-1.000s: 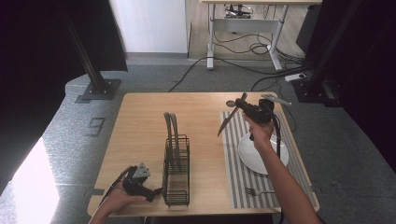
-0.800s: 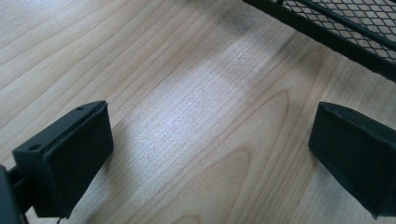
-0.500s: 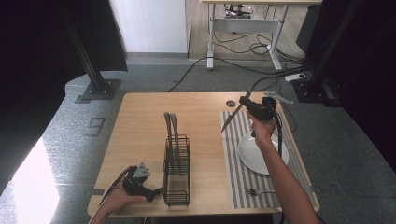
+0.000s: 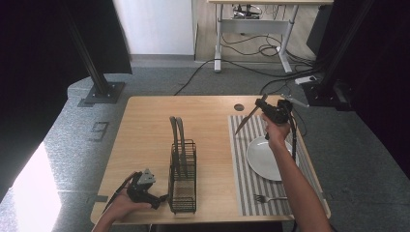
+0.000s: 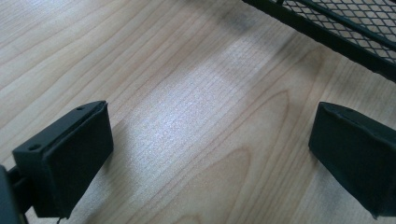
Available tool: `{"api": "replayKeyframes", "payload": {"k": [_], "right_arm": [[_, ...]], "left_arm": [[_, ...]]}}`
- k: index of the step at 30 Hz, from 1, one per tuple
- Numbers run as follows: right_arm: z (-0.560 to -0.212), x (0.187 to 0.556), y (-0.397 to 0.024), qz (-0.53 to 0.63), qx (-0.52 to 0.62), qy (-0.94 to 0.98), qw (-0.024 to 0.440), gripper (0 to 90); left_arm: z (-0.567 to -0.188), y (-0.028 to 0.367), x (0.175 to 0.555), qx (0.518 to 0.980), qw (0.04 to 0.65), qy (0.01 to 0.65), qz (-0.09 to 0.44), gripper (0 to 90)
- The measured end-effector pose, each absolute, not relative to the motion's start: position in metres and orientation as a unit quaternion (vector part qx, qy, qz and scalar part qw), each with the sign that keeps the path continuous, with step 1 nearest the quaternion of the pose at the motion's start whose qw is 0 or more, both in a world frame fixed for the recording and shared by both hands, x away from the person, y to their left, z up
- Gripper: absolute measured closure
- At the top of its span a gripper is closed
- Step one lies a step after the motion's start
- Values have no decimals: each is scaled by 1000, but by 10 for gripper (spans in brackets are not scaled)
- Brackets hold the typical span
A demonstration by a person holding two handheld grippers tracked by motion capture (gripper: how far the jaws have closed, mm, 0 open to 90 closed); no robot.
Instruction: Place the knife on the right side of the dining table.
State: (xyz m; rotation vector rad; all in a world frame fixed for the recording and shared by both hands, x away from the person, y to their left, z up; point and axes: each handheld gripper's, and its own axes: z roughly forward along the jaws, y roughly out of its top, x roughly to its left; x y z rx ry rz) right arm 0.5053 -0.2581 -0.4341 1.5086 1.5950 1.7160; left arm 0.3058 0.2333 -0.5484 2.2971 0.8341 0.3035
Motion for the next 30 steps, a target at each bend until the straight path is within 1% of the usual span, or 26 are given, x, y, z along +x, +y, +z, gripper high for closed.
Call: {"api": "replayKeyframes", "payload": {"k": [5, 12, 22, 30], "right_arm": [[-438, 512, -259, 612, 533, 555, 185, 827], [-447, 524, -261, 606, 544, 552, 178, 826], [-458, 527, -270, 611, 560, 534, 167, 827], [-458, 527, -271, 615, 555, 530, 181, 826]], "left_arm": [[-548, 233, 306, 880, 333, 319, 116, 0], [-548, 233, 306, 880, 333, 319, 116, 0], [-548, 233, 306, 880, 333, 319, 116, 0], [-548, 233, 306, 880, 333, 319, 116, 0]]}}
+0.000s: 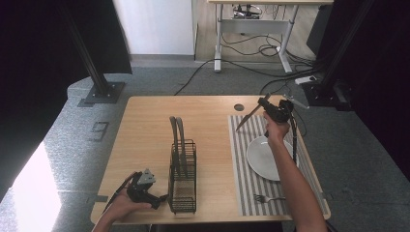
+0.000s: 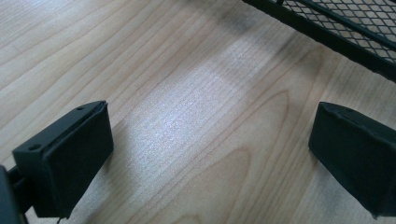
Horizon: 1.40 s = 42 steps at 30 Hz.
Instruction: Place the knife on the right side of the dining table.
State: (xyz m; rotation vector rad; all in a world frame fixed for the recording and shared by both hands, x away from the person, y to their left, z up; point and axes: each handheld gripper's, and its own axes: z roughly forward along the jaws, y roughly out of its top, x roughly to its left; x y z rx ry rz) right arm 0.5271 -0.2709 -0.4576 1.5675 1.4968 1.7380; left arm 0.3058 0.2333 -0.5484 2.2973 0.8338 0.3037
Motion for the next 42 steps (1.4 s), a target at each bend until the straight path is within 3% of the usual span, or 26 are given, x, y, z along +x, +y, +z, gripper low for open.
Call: {"api": "replayKeyframes", "payload": {"k": [42], "right_arm": [[-485, 525, -314, 535, 613, 545, 203, 715]], "left_arm": [[-548, 233, 305, 879, 333, 321, 117, 0]]}}
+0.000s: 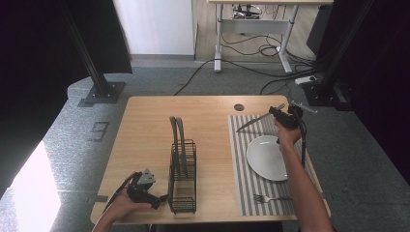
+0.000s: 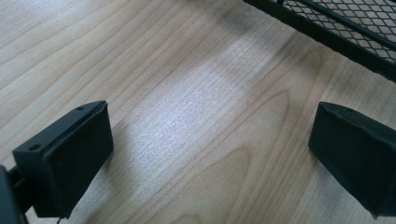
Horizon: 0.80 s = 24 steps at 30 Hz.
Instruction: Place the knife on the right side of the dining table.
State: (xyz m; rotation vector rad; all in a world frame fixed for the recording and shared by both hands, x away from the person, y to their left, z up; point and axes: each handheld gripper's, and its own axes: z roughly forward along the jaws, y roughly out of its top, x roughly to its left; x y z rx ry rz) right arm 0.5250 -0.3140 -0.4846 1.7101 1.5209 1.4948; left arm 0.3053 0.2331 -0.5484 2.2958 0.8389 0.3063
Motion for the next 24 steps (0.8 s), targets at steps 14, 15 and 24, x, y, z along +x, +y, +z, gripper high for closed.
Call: {"api": "replayKeyframes", "payload": {"k": [14, 15, 24], "right_arm": [[-503, 526, -331, 511, 648, 534, 182, 653], [-504, 526, -332, 509, 650, 534, 180, 650], [-510, 528, -336, 494, 661, 537, 174, 621]], "left_arm": [[-548, 233, 305, 879, 332, 322, 118, 0], [-548, 233, 305, 879, 332, 322, 118, 0], [-548, 233, 305, 878, 333, 322, 118, 0]]}}
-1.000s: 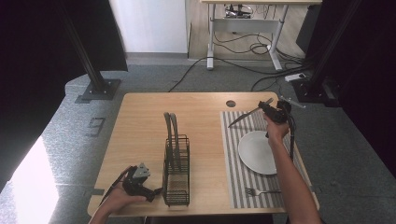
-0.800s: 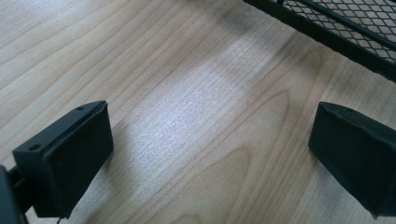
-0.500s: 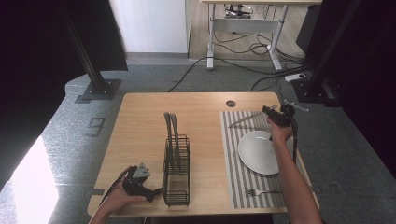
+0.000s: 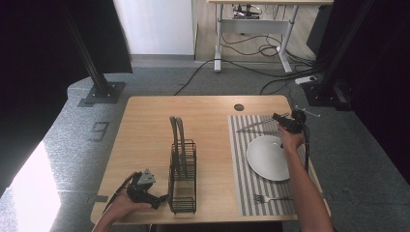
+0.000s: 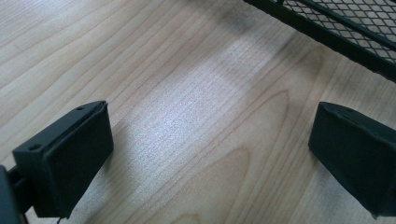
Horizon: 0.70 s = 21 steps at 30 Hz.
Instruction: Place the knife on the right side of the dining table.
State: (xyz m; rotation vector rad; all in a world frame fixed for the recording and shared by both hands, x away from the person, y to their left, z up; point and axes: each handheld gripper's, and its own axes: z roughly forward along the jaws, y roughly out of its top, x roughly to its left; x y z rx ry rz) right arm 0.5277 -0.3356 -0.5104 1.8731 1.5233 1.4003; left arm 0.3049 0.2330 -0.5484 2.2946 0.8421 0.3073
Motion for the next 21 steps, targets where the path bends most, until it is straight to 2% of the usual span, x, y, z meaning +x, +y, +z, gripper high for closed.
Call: {"api": "replayKeyframes", "payload": {"k": [21], "right_arm": [[-524, 529, -343, 477, 687, 526, 152, 577]], "left_arm": [[-548, 233, 305, 879, 333, 322, 117, 0]]}}
